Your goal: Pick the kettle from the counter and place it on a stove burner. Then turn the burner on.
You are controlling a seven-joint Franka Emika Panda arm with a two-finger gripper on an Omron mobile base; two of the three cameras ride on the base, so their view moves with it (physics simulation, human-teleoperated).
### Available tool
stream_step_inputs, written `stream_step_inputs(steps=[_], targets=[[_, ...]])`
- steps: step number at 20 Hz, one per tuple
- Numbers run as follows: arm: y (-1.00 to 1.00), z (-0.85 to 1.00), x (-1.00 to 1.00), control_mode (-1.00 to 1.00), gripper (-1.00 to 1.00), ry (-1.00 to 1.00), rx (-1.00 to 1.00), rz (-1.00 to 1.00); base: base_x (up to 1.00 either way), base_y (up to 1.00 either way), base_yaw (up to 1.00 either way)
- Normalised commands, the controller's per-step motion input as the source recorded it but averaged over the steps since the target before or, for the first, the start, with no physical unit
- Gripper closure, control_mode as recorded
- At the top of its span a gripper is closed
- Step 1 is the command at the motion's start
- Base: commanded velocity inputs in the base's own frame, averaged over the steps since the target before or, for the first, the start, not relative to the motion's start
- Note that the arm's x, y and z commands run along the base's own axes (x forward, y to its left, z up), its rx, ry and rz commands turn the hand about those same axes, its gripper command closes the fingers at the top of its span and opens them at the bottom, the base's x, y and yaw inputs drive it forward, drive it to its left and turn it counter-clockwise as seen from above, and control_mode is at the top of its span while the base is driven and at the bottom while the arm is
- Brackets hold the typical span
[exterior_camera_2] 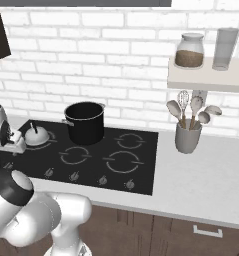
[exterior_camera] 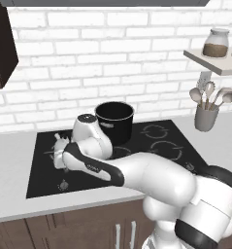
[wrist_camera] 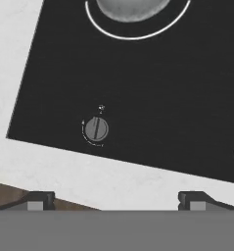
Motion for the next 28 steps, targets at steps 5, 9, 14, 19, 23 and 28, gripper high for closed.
stream_step_inputs(steps=[5, 9, 14, 19, 23, 28], targets=[[0.21, -0.58, 0.2, -1.0, -1.0, 0.19, 0.0, 0.0, 0.0, 0.0, 0.0], [0.12, -0.57, 0.09, -1.0, -1.0, 0.03, 0.0, 0.0, 0.0, 0.0, 0.0], [0.05, -0.12, 0.0, -1.0, -1.0, 0.0, -0.06, 0.0, 0.0, 0.0, 0.0], [0.16, 0.0, 0.17, -1.0, -1.0, 0.03, -0.15, 0.0, 0.0, 0.0, 0.0], [0.19, 0.0, 0.36, -1.0, -1.0, 0.16, -0.11, -0.02, 0.0, 0.0, 0.0], [0.05, -0.04, 0.26, -1.0, -1.0, 0.11, -0.02, -0.02, 0.0, 0.0, 0.0]])
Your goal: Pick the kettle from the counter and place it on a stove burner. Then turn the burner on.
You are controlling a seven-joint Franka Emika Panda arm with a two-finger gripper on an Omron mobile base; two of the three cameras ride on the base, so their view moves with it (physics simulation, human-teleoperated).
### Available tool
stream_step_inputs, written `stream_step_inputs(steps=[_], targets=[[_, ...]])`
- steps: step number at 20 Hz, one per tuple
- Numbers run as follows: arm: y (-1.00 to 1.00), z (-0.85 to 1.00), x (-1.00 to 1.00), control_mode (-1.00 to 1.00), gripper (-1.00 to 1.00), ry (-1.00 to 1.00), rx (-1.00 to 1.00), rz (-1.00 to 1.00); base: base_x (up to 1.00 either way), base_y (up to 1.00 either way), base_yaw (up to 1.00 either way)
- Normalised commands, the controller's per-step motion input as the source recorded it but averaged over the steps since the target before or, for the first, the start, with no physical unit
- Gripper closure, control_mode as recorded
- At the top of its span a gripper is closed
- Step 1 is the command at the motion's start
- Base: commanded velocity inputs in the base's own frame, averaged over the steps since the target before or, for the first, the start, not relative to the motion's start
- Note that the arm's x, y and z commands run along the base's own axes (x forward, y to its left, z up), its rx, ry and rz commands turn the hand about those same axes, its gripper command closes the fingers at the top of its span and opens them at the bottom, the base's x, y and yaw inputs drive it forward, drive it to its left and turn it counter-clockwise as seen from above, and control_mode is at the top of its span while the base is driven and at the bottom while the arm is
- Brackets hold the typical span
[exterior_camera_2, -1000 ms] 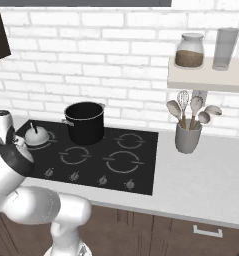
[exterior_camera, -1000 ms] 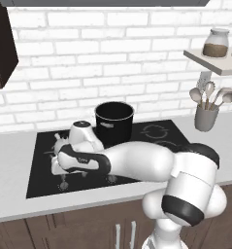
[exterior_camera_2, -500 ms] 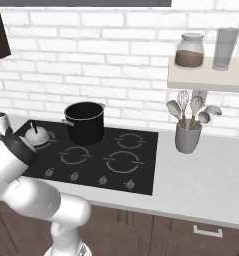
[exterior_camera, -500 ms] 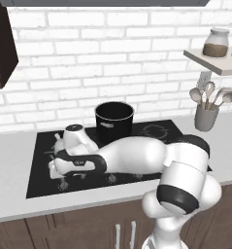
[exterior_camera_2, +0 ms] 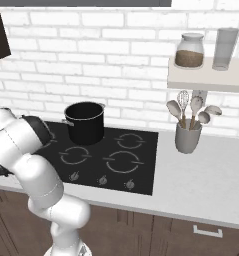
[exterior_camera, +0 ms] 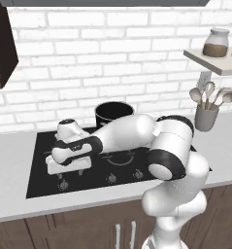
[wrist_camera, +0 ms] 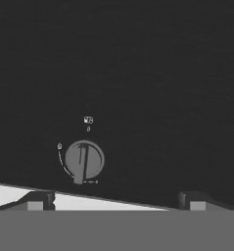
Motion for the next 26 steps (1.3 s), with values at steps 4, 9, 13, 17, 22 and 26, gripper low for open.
stream_step_inputs(steps=[4, 9, 13, 17, 22, 26], targets=[[0.0, -0.28, 0.02, -1.0, -1.0, 0.0, 0.0, 0.0, 0.0, 0.0, 0.0], [0.0, -0.37, 0.0, -1.0, -1.0, 0.0, 0.0, 0.0, 0.0, 0.0, 0.0], [0.0, -0.3, -0.01, -1.0, -1.0, 0.0, 0.0, 0.0, 0.0, 0.0, 0.0], [0.0, -0.16, -0.03, -1.0, -1.0, 0.0, 0.0, 0.0, 0.0, 0.0, 0.0], [0.0, 0.0, -0.06, -1.0, -1.0, 0.02, 0.0, -0.03, 0.0, 0.0, 0.0], [0.01, 0.0, 0.0, -1.0, -1.0, 0.05, 0.0, -0.12, 0.0, 0.0, 0.0]])
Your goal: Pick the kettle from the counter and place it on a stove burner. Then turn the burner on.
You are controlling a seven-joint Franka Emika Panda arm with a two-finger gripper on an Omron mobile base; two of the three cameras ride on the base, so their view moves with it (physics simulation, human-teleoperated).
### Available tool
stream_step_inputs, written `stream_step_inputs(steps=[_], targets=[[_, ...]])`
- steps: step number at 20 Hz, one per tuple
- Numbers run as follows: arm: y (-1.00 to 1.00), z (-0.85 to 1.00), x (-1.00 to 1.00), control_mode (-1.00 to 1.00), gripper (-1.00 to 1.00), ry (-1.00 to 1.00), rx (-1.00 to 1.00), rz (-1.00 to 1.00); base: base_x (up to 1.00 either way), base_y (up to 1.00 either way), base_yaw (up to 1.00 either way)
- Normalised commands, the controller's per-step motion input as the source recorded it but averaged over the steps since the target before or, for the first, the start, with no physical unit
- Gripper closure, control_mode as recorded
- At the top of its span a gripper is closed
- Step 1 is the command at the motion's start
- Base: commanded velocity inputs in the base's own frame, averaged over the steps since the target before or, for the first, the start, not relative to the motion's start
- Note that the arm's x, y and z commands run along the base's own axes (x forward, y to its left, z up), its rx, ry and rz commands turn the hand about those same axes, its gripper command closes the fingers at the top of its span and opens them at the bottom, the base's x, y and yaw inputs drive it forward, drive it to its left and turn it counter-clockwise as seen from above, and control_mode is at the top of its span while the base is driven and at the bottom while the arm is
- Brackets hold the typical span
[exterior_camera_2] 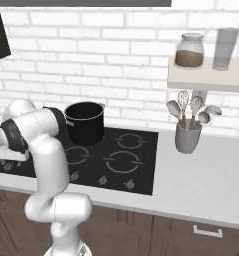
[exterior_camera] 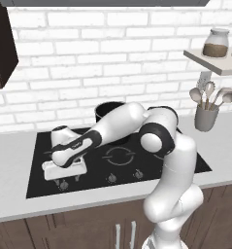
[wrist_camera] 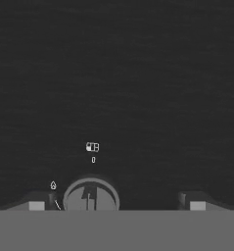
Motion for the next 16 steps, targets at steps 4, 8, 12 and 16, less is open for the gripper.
stream_step_inputs(steps=[4, 8, 12, 16], targets=[[0.0, 0.0, -0.07, -1.0, -1.0, 0.05, 0.0, -0.15, 0.0, 0.0, 0.0], [0.0, -0.01, -0.2, -1.0, -1.0, 0.01, 0.0, -0.15, 0.0, 0.0, 0.0], [0.0, -0.03, -0.32, -1.0, -1.0, -0.02, -0.03, -0.06, 0.0, 0.0, 0.0], [0.0, 0.0, -0.01, -1.0, -1.0, -0.1, -0.09, 0.0, 0.0, 0.0, 0.0]])
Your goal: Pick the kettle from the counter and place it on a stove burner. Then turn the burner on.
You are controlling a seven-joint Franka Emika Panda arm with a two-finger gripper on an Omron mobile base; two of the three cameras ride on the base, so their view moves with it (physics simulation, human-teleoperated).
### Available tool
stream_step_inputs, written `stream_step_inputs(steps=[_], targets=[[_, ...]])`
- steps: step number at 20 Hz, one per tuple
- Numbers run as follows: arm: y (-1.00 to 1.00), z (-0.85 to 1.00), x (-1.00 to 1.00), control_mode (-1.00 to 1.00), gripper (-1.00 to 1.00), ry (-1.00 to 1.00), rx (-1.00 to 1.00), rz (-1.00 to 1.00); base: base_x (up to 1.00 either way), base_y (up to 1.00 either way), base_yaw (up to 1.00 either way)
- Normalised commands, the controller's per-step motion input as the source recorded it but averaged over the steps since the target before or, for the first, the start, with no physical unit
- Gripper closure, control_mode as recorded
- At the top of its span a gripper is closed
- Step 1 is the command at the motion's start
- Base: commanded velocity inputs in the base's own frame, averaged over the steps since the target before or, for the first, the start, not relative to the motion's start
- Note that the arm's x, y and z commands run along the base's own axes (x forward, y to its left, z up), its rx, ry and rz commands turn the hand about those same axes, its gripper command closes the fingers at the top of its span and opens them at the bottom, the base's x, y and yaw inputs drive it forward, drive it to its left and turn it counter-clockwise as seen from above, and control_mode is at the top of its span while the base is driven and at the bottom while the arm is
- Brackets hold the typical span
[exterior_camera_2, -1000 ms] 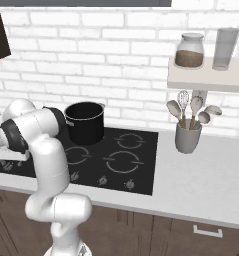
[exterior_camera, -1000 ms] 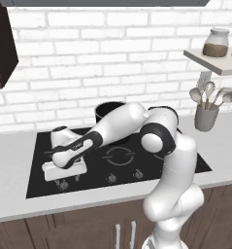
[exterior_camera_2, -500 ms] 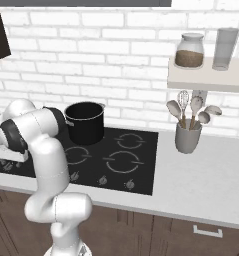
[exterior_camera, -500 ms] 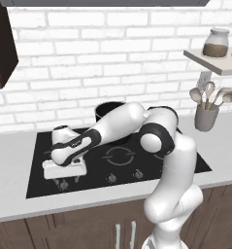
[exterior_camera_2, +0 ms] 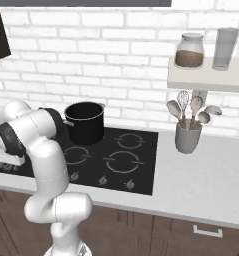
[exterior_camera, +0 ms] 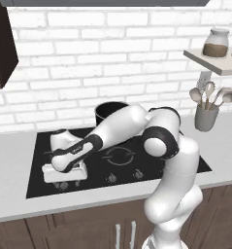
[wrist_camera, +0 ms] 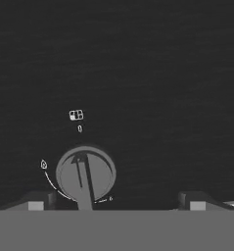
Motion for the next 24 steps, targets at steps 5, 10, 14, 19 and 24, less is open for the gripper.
stream_step_inputs(steps=[5, 10, 14, 19, 24], targets=[[0.0, 0.0, 0.06, -1.0, -1.0, -0.08, -0.09, 0.0, 0.0, 0.0, 0.0], [0.01, 0.0, 0.08, -1.0, -1.0, 0.0, -0.01, 0.0, 0.0, 0.0, 0.0], [0.01, 0.0, 0.19, -1.0, -1.0, 0.0, 0.0, 0.0, 0.0, 0.0, 0.0], [0.0, 0.0, 0.15, -1.0, -1.0, 0.0, 0.0, 0.0, 0.0, 0.0, 0.0], [0.15, -0.1, -0.05, -1.0, -1.0, 0.0, 0.0, 0.0, 0.0, 0.0, 0.0]])
